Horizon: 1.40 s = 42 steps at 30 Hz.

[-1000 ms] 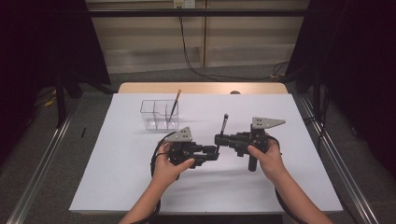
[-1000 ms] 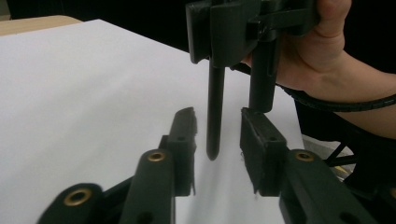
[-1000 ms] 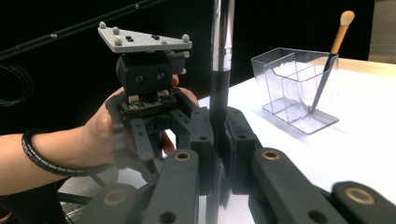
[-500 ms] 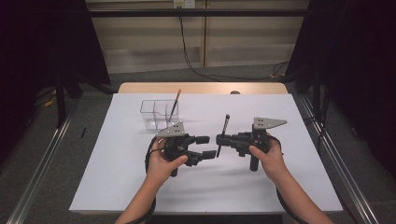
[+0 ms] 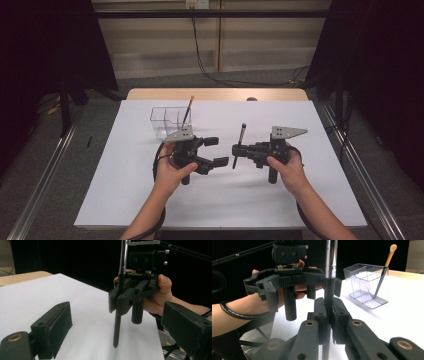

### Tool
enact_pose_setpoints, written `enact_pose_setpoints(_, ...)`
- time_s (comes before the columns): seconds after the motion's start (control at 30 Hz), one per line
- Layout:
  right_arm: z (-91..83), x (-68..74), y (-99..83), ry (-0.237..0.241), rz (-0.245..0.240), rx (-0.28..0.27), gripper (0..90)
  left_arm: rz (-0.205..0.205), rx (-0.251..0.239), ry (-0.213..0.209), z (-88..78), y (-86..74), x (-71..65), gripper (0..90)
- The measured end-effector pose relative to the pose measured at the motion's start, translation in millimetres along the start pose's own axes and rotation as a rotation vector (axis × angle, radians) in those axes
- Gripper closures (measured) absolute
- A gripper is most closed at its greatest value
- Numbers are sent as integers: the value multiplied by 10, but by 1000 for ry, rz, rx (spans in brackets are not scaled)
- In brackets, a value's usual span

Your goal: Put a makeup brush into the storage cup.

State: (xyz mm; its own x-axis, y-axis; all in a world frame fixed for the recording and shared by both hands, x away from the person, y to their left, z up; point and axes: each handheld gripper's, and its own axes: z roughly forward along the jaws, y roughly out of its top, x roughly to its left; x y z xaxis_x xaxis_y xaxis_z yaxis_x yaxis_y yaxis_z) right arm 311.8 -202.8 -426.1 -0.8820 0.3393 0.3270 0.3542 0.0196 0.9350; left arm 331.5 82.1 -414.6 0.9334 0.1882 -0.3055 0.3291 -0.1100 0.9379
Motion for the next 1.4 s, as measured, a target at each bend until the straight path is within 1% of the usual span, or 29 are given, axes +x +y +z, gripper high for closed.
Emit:
enact_pose_setpoints(0.17, 21, 16, 3, 6, -7, 6, 844, 14, -2, 9, 18, 76, -5, 77)
enact_pose_setpoints(0.23, 26, 21, 4, 6, -10, 6, 844, 16, 1, 2, 33, 103, -12, 75)
enact_pose_setpoints(0.4, 56, 44, 2, 11, -20, 20, 844, 30, 5, 0, 78, 157, -23, 76)
enact_pose_setpoints(0.43, 60, 49, 2, 13, -20, 20, 844, 32, 9, -3, 85, 165, -24, 89)
enact_pose_setpoints(0.5, 67, 55, 3, 15, -21, 19, 844, 27, 14, -12, 93, 179, -19, 142)
enact_pose_setpoints(0.57, 71, 62, 5, 16, -24, 21, 844, 27, 9, -15, 99, 189, -20, 170)
enact_pose_setpoints(0.63, 74, 64, 6, 16, -27, 24, 844, 26, 2, -31, 102, 198, -20, 235)
enact_pose_setpoints(0.67, 75, 64, 4, 16, -27, 25, 844, 22, 3, -35, 108, 202, -21, 255)
enact_pose_setpoints(0.7, 77, 63, 1, 15, -27, 27, 844, 29, 3, -36, 114, 207, -21, 272)
enact_pose_setpoints(0.73, 81, 63, -3, 15, -29, 30, 844, 31, 3, -38, 118, 211, -21, 311)
enact_pose_setpoints(0.77, 84, 64, -5, 16, -30, 32, 844, 25, -1, -42, 124, 219, -22, 330)
enact_pose_setpoints(0.8, 92, 67, -9, 17, -31, 35, 844, 26, -3, -42, 127, 225, -20, 366)
enact_pose_setpoints(0.83, 97, 70, -11, 17, -31, 36, 844, 26, -8, -41, 131, 233, -19, 380)
enact_pose_setpoints(0.9, 107, 73, -12, 20, -36, 41, 844, 37, -9, -37, 137, 247, -19, 452)
enact_pose_setpoints(0.97, 117, 80, -10, 18, -35, 43, 844, 29, -16, -39, 147, 255, -18, 490)
enact_pose_setpoints(1.0, 118, 81, -11, 17, -35, 42, 844, 33, -17, -36, 150, 260, -21, 504)
enact_pose_setpoints(1.03, 120, 80, -14, 15, -37, 48, 844, 34, -18, -37, 153, 263, -23, 570)
enact_pose_setpoints(1.1, 121, 79, -17, 14, -37, 50, 844, 34, -21, -41, 162, 268, -31, 582)
enact_pose_setpoints(1.2, 120, 76, -26, 13, -39, 50, 844, 35, -10, -39, 177, 276, -35, 645)
enact_pose_setpoints(1.23, 118, 75, -24, 14, -39, 48, 844, 35, -10, -43, 180, 276, -37, 661)
enact_pose_setpoints(1.3, 116, 77, -19, 15, -38, 49, 844, 23, -15, -52, 181, 274, -32, 702)
enact_pose_setpoints(1.4, 122, 76, -22, 13, -40, 51, 844, 25, -10, -60, 188, 271, -36, 759)
